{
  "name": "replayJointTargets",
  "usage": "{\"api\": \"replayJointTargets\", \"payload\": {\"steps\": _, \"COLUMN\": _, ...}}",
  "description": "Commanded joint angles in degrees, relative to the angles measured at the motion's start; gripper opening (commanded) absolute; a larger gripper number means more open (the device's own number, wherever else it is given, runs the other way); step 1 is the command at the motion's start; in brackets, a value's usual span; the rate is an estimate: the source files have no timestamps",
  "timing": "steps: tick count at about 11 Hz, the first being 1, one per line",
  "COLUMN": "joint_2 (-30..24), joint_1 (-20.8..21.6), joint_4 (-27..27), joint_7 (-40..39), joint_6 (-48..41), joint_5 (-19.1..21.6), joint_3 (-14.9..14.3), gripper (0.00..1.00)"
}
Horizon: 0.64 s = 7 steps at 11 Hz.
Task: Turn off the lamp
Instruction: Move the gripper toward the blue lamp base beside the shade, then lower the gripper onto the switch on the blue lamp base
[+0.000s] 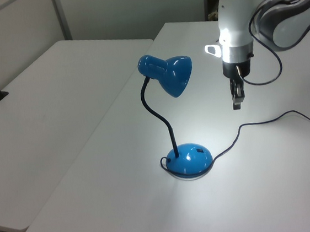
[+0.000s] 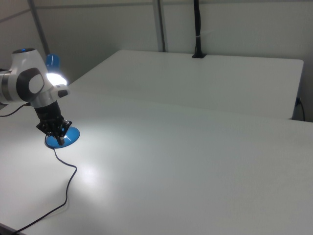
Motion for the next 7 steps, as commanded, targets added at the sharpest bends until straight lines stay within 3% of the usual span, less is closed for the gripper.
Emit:
{"api": "replayJointTargets", "payload": {"steps": 1, "joint_2": 3.21, "joint_1": 3.99, "joint_4": -0.92, "joint_7": -1.79, "joint_6": 7.55, "joint_5": -3.19, "joint_3": -0.43, "gripper": 0.0}}
{"api": "replayJointTargets", "payload": {"steps": 7, "joint_2": 10.59, "joint_1": 7.87, "joint_4": -0.75, "joint_7": -1.79, "joint_6": 29.68, "joint_5": -3.29, "joint_3": 0.35, "gripper": 0.0}}
